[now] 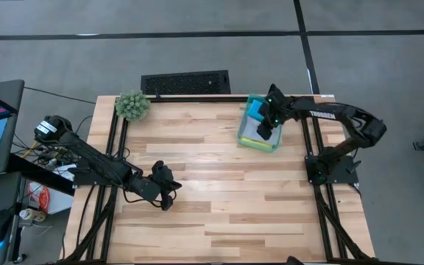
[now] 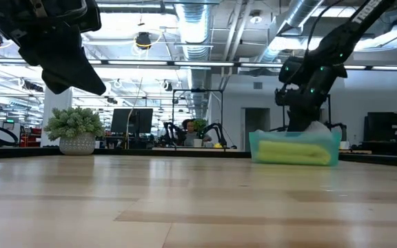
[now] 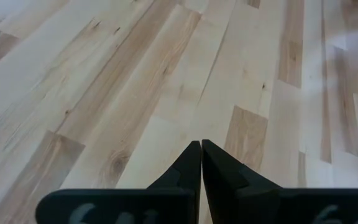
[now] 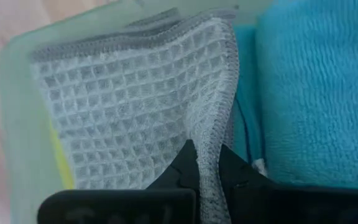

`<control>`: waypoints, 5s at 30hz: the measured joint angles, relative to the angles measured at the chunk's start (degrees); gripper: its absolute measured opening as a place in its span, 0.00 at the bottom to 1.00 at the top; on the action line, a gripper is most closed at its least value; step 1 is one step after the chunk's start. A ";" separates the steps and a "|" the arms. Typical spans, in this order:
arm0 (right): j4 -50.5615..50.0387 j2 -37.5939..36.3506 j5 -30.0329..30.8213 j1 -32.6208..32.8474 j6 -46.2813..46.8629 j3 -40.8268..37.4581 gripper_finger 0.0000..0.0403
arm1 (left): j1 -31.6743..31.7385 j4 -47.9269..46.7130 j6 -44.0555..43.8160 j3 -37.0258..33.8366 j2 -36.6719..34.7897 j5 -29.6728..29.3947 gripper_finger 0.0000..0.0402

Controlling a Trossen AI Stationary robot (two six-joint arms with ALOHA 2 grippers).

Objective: Fold microfiber towels
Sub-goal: Put the gray towel into the blue bin, then return to Home Position

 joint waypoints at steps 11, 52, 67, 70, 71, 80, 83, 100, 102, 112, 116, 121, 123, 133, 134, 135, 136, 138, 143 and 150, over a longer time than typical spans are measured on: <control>1.12 2.48 2.38 -0.63 3.37 0.04 0.46 | 0.04 0.05 1.70 0.02 -0.02 -6.21 0.01; 16.59 -79.84 -10.11 16.49 34.72 -20.91 0.61 | 20.01 -2.73 22.30 -25.85 -71.04 8.80 0.01; 37.56 -78.77 7.94 37.51 25.83 -42.84 0.61 | 20.02 12.26 24.02 -33.16 -66.40 23.93 0.01; 33.07 -78.80 14.82 39.91 25.02 -42.84 0.61 | 20.02 9.64 25.28 -33.16 -66.34 23.57 0.01; 31.02 -78.63 15.29 40.38 25.02 -42.84 0.61 | 20.02 9.39 25.83 -33.16 -66.35 23.58 0.01; 24.60 -77.41 15.42 41.91 25.02 -42.73 0.61 | 20.02 8.87 23.36 -33.14 -65.75 24.22 0.01; 24.58 -77.37 15.42 41.91 25.02 -42.72 0.61 | 20.00 8.83 22.84 -33.14 -65.77 24.20 0.01; 24.44 -77.32 15.32 41.91 25.07 -42.66 0.61 | 21.73 9.94 22.76 -33.09 -71.28 24.03 0.01; 24.34 -77.31 15.30 41.91 25.07 -42.64 0.61 | 22.23 11.55 22.75 -33.09 -71.18 23.30 0.01; 24.27 -77.21 15.22 41.91 25.07 -42.62 0.61 | 22.38 8.74 22.75 -32.92 -71.01 21.40 0.01; 24.27 -77.21 15.20 41.91 25.07 -42.62 0.61 | 22.38 8.63 22.75 -32.92 -71.01 21.42 0.01; 24.29 -77.21 15.20 41.91 25.08 -42.62 0.61 | 22.38 8.58 22.75 -32.92 -71.01 21.42 0.01; 24.29 -77.21 15.18 41.91 25.07 -42.62 0.61 | 22.38 8.57 22.75 -32.92 -71.01 21.41 0.01; 24.31 -77.21 15.18 41.91 25.09 -42.62 0.61 | 22.38 8.48 22.75 -32.92 -71.01 21.42 0.01; 24.32 -77.21 15.18 41.91 25.07 -42.62 0.61 | 22.38 8.46 22.75 -32.92 -71.01 21.42 0.01; 24.32 -77.21 15.15 41.91 25.09 -42.62 0.61 | 22.38 8.46 22.75 -32.92 -71.01 21.42 0.01; 24.32 -77.21 15.17 41.91 25.09 -42.62 0.61 | 22.38 8.45 22.75 -32.92 -71.01 21.42 0.01; 24.32 -77.21 15.17 41.91 25.07 -42.60 0.61 | 22.38 8.44 22.75 -32.92 -71.01 21.42 0.01; 24.32 -77.21 15.15 41.91 25.09 -42.60 0.61 | 22.38 8.41 22.75 -32.92 -71.01 21.42 0.01; 24.32 -77.21 15.15 41.91 25.07 -42.58 0.61 | 22.38 8.39 22.75 -32.92 -71.01 21.42 0.01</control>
